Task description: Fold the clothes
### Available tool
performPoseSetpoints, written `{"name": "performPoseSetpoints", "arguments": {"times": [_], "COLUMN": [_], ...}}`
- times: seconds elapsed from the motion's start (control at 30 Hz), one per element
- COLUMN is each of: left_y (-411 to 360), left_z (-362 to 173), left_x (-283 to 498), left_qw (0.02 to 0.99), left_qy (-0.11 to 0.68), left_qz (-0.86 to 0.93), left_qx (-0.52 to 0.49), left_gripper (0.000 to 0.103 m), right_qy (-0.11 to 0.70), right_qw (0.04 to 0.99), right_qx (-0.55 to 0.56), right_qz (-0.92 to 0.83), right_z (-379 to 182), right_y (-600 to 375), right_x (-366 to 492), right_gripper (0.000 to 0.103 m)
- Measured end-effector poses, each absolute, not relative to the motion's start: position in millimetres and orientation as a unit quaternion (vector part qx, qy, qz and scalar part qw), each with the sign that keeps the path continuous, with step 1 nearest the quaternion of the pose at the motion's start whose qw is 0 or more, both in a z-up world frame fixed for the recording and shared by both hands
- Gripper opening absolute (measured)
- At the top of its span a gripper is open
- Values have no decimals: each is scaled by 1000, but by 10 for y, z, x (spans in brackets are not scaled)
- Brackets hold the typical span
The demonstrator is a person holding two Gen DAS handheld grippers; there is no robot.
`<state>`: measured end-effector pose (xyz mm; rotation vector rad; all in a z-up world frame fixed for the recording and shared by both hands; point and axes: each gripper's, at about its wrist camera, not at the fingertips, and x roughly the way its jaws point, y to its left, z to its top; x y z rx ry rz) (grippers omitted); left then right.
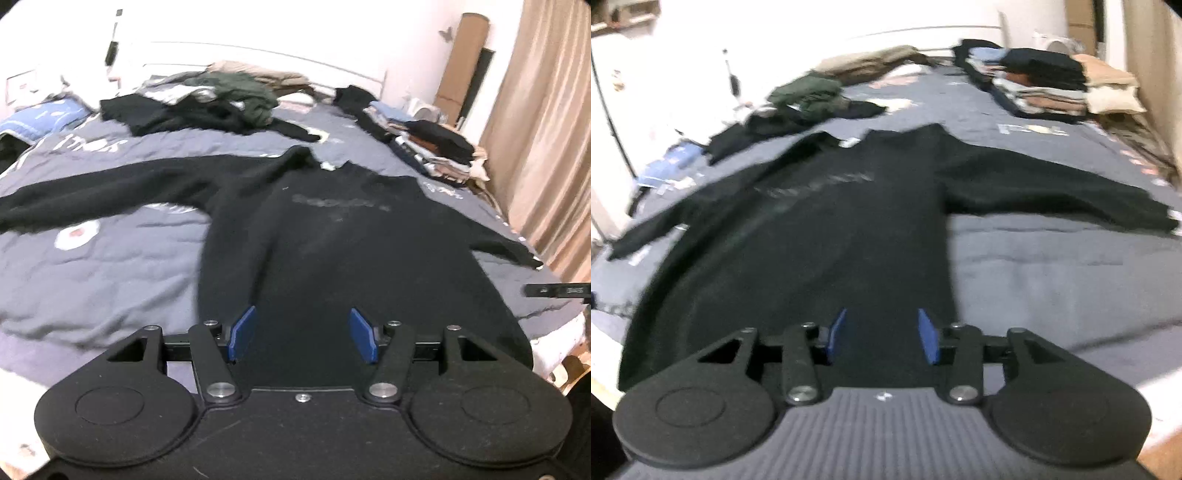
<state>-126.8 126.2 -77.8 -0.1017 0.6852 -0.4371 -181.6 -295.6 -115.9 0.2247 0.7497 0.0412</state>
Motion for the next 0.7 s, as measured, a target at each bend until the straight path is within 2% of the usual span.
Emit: {"name": "performPoseSetpoints", "arguments": {"times": [0.2,0.33,0.7], "left_y": [894,797,1634], "left_z": [-1060,-1131,-990], "left_x": [-911,-731,-330], "left_qw": [905,907,923], "left_qy": [341,337,300], "left_qz": [-236,-232,-107], "left_qx": [-97,-99,-215], "left_gripper": [57,57,64], "right_qy": [379,360,311], "right_qw": [914,919,937], "right_qx": [146,162,151], "right_qz": [15,-2,44], "right_z": [-1483,-1476,-1058], "right_y": [-2842,-2873,-2565], "right_x": [-1423,-1360,-842], "right_gripper": [45,45,47]}}
